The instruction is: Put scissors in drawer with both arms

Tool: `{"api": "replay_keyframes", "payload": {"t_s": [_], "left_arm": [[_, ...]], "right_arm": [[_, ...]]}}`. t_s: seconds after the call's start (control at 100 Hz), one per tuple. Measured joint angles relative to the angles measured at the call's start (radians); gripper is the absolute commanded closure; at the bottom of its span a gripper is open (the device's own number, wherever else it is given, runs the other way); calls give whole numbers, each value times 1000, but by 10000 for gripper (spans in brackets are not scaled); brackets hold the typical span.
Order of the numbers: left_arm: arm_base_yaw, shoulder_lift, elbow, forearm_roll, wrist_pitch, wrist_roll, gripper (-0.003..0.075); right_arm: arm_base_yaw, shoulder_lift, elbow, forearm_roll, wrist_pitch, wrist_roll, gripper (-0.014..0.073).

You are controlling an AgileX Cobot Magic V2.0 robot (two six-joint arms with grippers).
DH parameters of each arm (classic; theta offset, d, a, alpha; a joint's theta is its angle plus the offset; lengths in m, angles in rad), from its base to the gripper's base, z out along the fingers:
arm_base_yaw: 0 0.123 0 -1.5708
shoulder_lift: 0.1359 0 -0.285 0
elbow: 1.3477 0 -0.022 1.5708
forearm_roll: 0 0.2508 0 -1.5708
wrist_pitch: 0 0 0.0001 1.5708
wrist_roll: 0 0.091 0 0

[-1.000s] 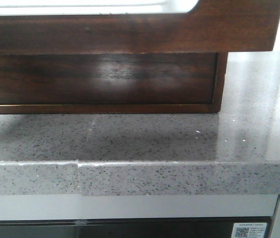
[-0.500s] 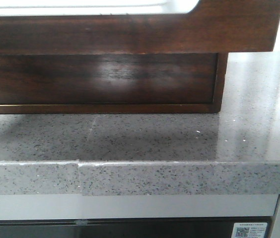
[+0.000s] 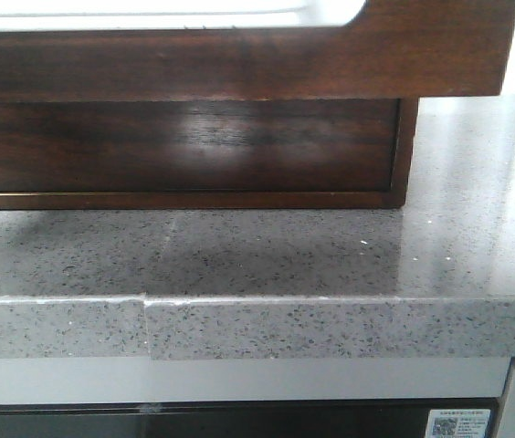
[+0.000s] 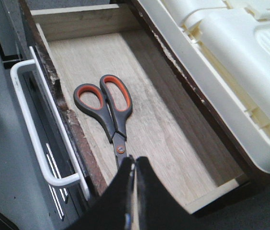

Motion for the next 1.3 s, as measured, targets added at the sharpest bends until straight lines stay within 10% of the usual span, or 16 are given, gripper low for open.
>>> {"api": "replay_keyframes", "payload": {"t_s": [0.39,1.3], "left_arm": [[0,-97,8,-314,404,-2,742],[0,-97,245,-616,440,-5,742]], "right_arm": [[0,-460,363,-15,-299,49,650],[0,-751,1144,-37,-533,65,656]]}}
